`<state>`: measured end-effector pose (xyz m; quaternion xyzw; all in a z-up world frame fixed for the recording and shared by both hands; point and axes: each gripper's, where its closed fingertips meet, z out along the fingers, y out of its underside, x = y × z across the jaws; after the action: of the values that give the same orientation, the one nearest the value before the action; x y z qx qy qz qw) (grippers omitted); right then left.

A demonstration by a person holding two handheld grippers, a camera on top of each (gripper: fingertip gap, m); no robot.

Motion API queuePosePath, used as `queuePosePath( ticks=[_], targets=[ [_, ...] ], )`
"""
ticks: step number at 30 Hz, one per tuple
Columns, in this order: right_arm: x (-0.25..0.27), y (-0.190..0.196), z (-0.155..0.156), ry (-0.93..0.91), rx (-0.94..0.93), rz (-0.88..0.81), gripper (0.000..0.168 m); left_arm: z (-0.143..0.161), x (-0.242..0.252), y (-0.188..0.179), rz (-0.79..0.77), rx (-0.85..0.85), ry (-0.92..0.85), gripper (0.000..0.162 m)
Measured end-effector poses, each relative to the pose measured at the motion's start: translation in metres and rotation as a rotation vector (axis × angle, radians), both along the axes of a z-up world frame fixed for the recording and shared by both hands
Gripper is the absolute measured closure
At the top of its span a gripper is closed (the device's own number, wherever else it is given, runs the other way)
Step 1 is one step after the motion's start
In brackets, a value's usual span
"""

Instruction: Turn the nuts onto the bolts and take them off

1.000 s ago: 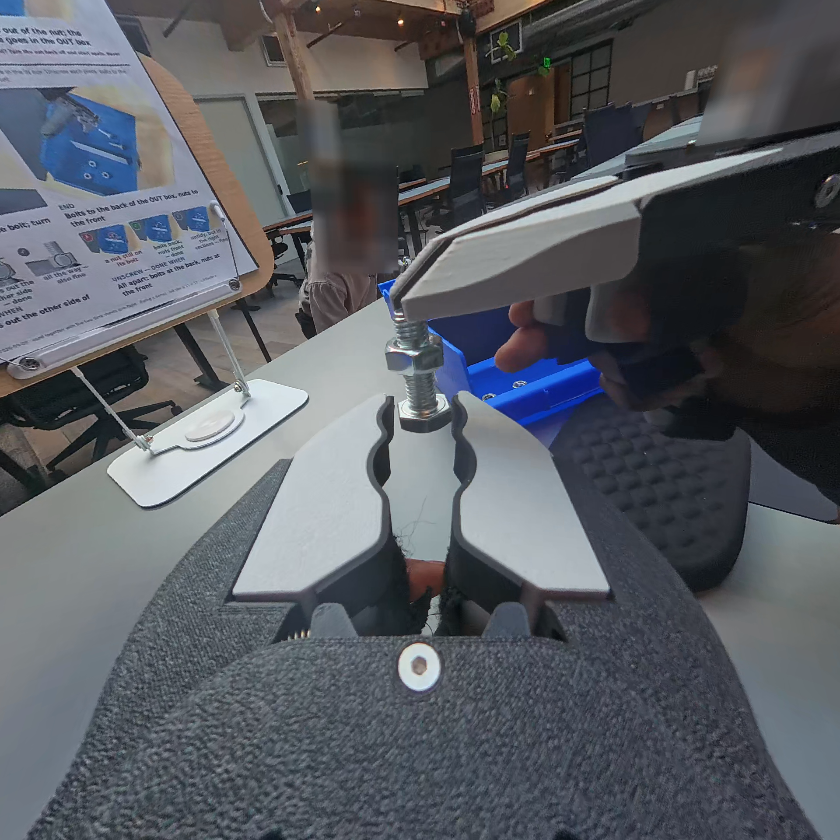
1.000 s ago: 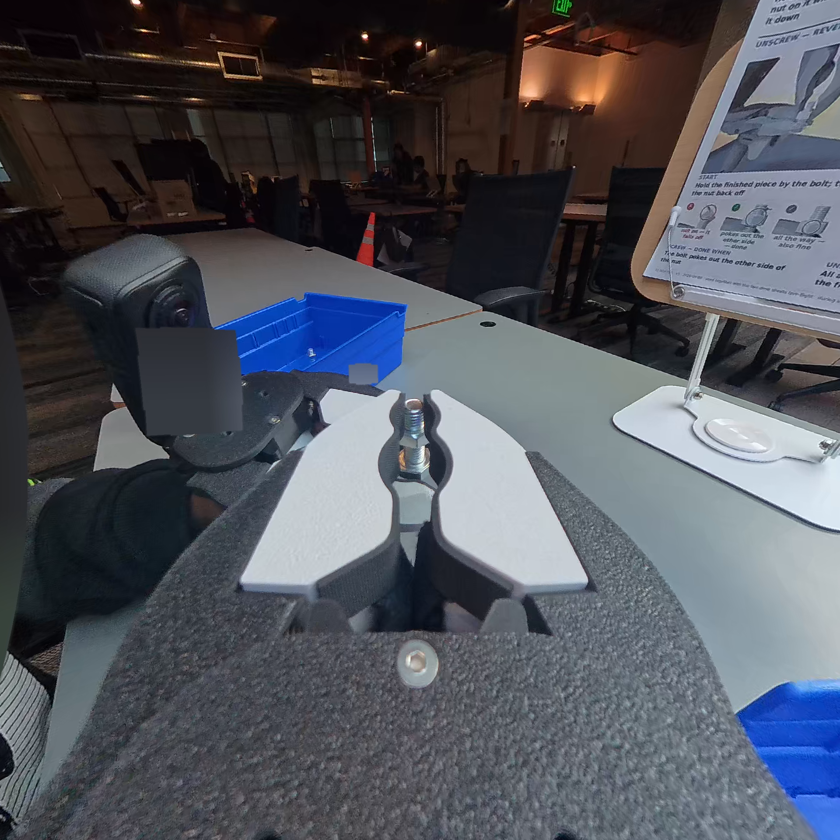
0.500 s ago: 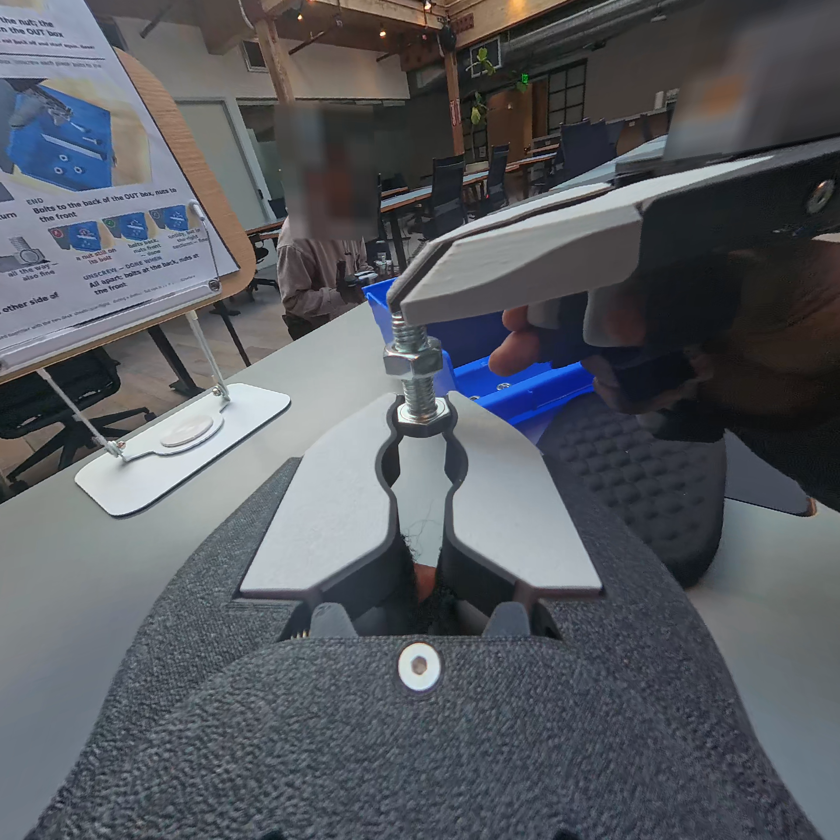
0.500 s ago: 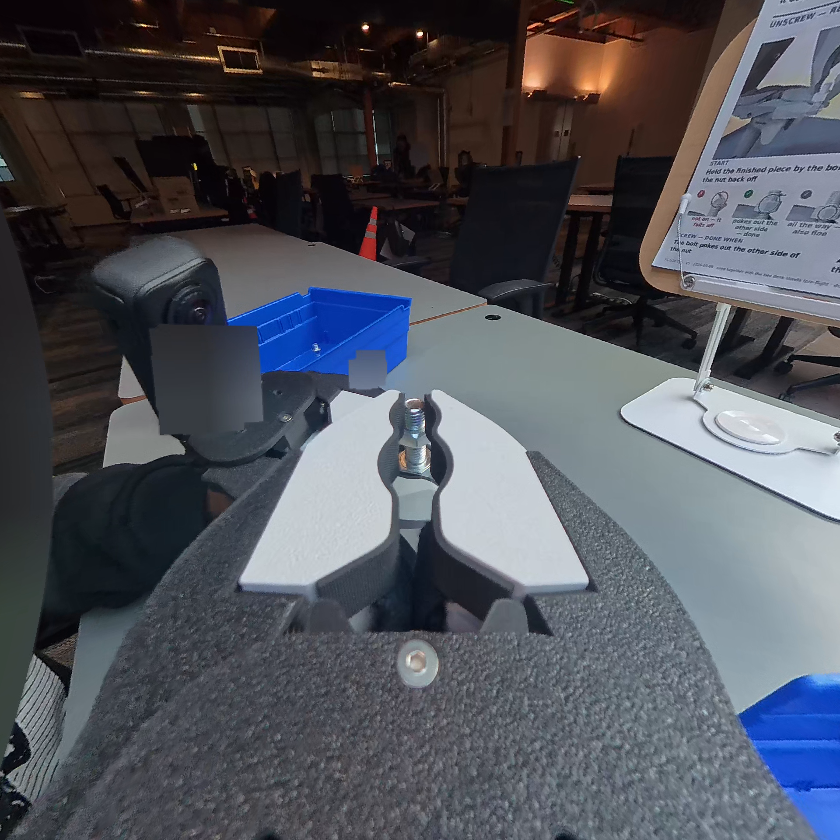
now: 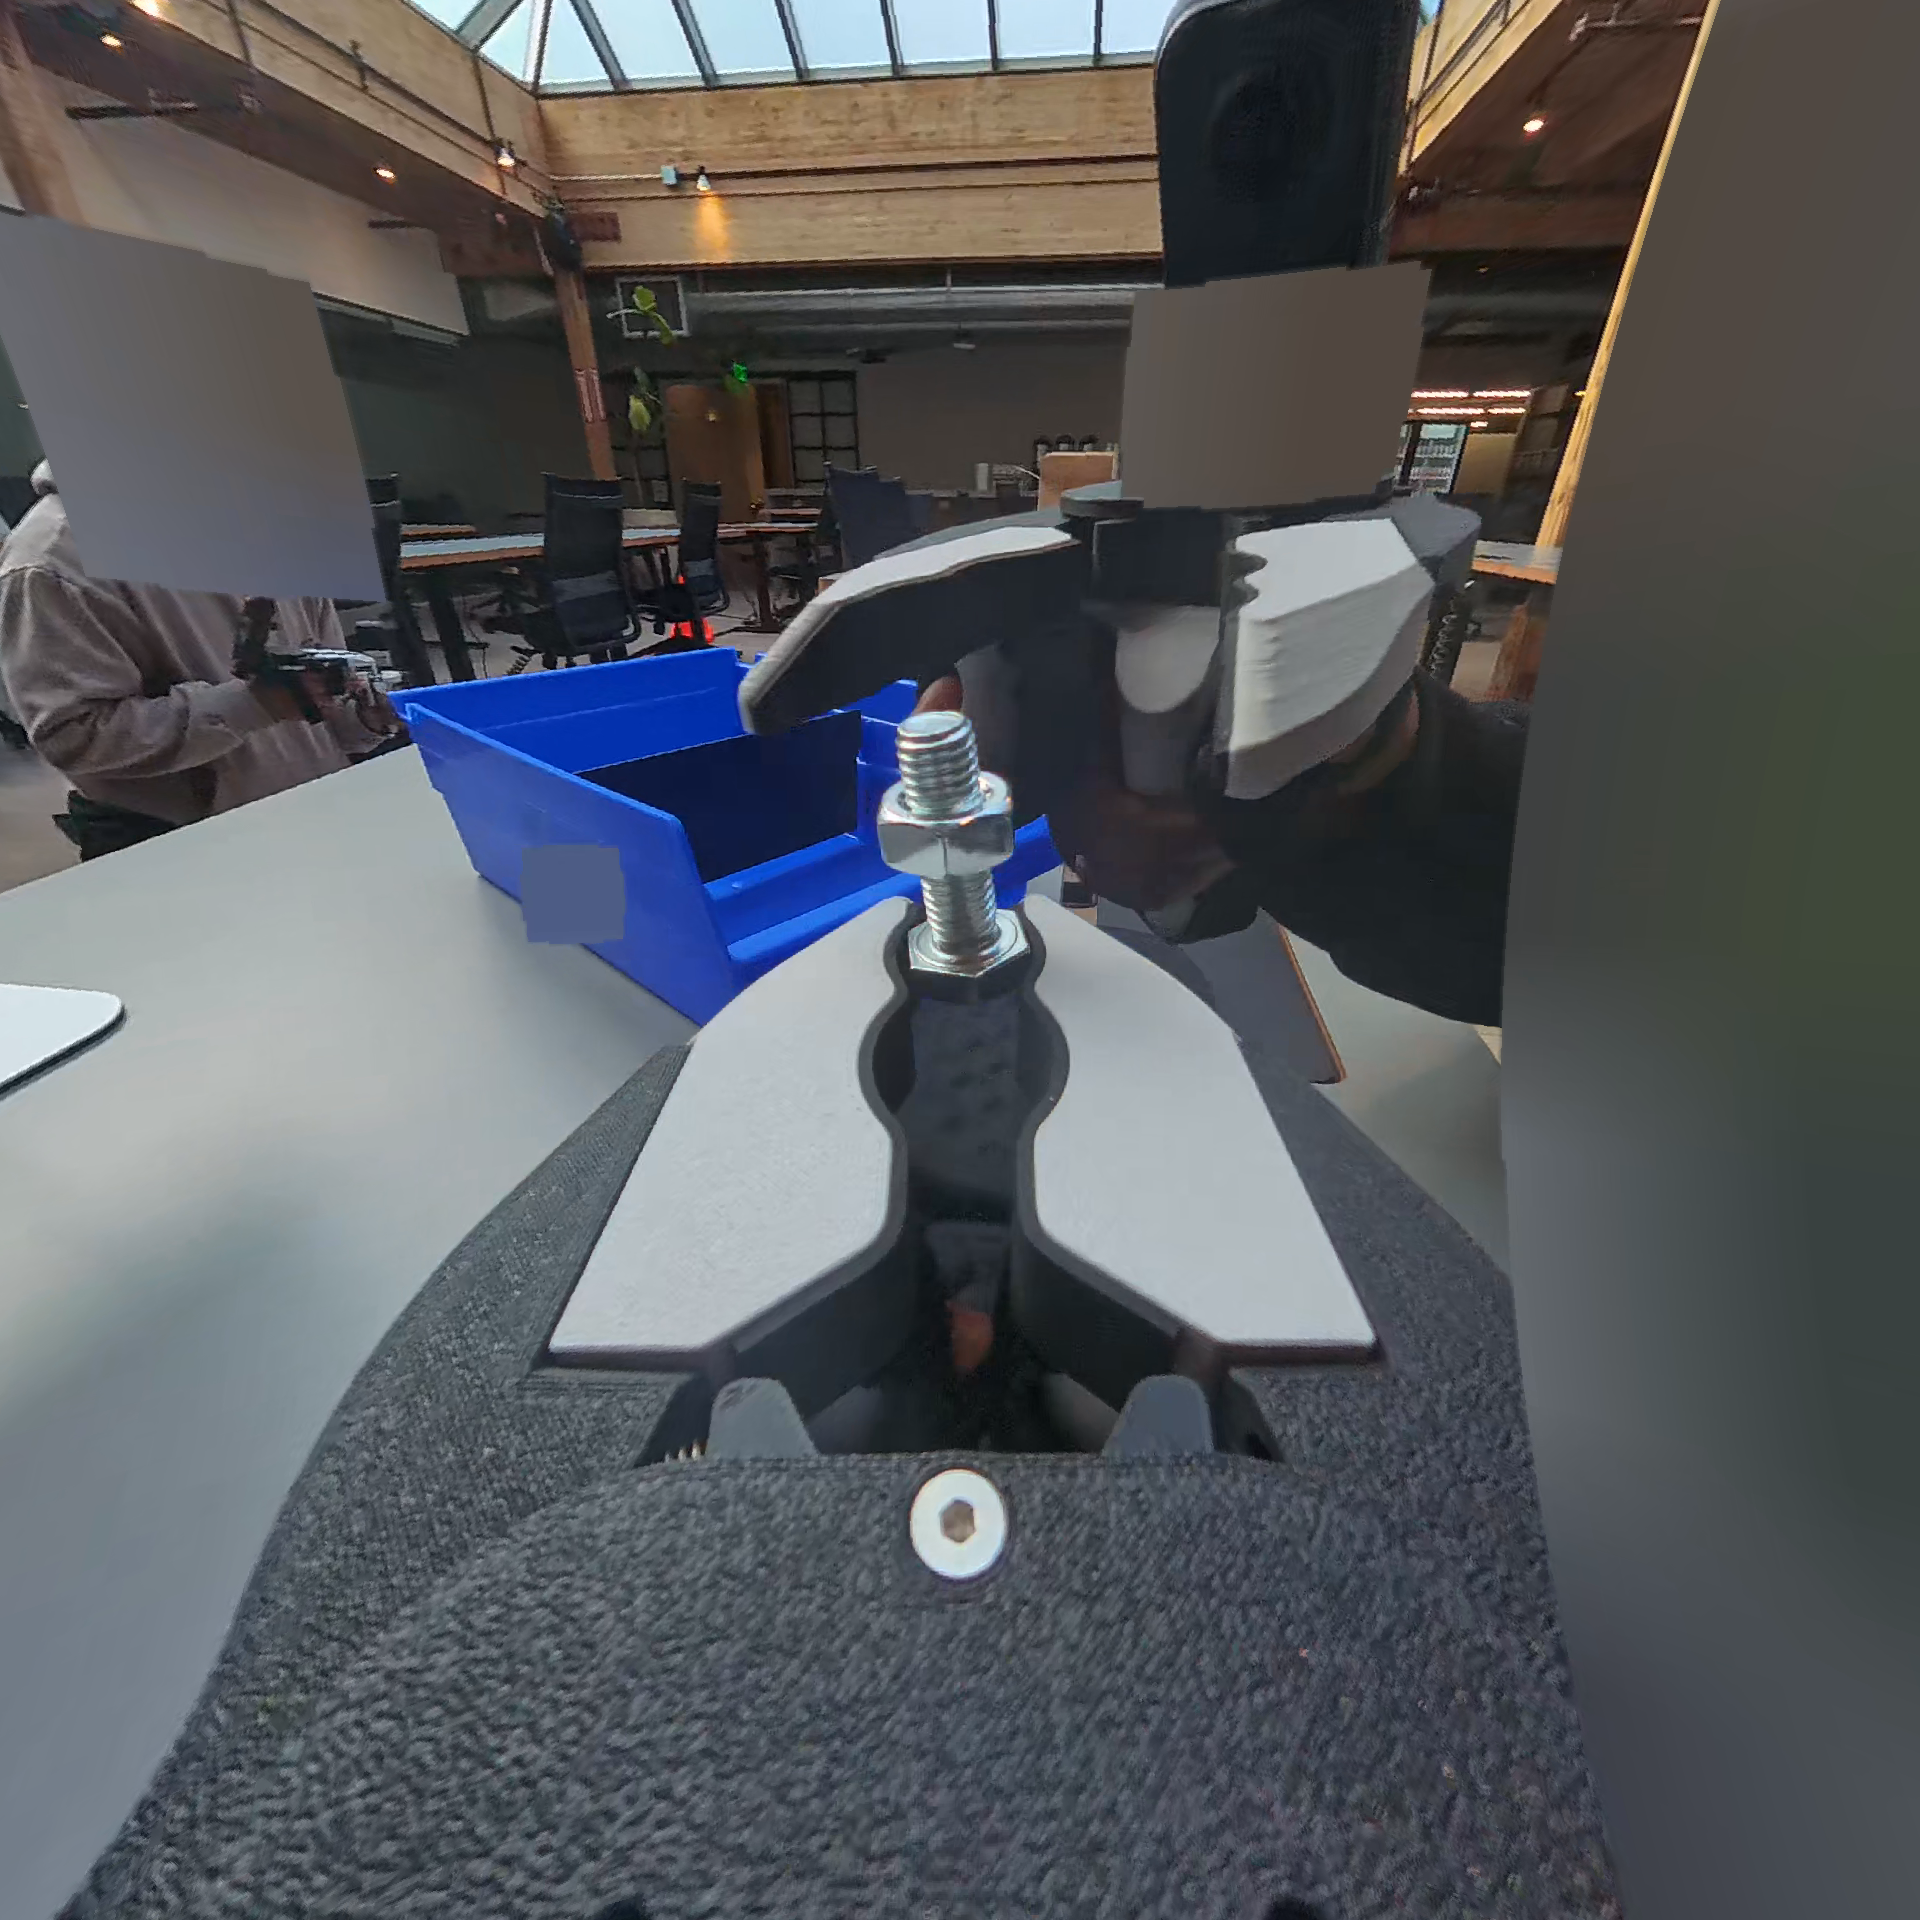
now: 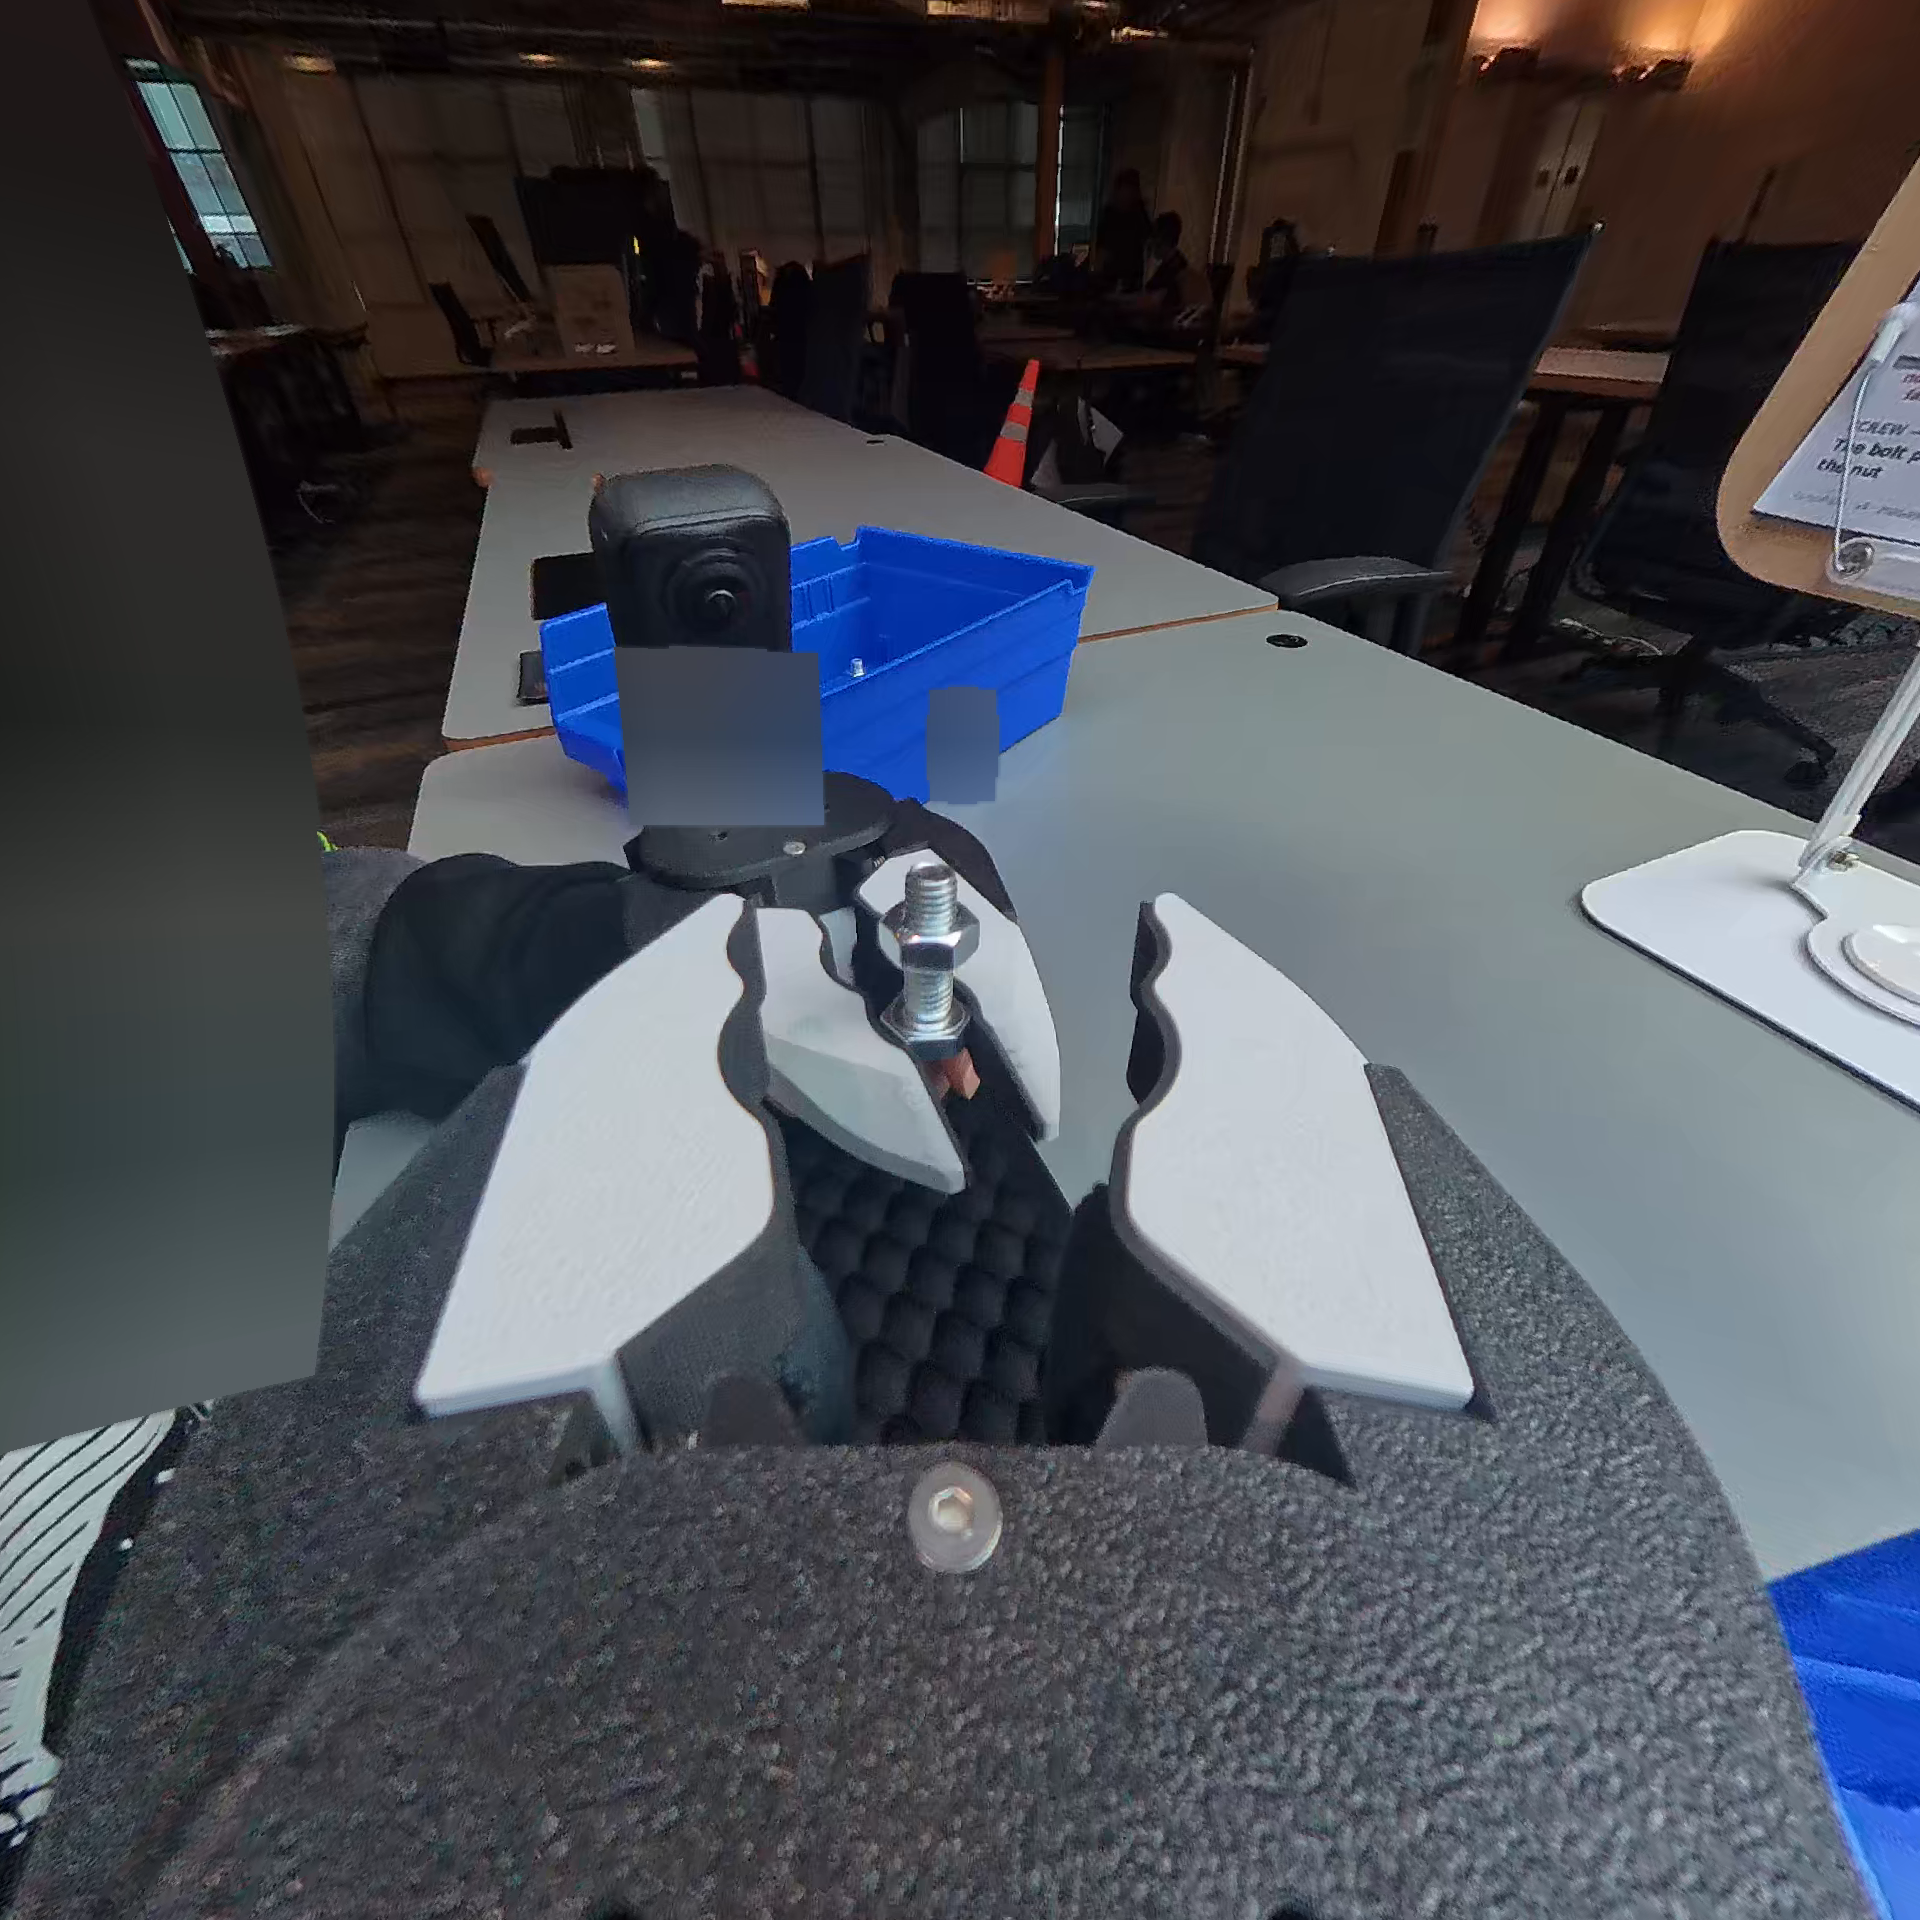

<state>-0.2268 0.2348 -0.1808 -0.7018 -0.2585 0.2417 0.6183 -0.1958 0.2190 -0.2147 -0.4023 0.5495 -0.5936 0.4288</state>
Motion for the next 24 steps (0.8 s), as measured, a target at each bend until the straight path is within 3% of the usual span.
queuePosePath(
  ticks=[8,24],
  targets=[
    [-0.012,0.014,-0.022,0.025,-0.004,-0.002,0.1,-0.015,0.001,-0.01,-0.066,0.018,0.028,0.147],
    [0.025,0.001,-0.026,0.045,0.016,-0.075,0.106,-0.02,0.002,-0.013,-0.085,0.03,0.054,0.147]
  ],
)
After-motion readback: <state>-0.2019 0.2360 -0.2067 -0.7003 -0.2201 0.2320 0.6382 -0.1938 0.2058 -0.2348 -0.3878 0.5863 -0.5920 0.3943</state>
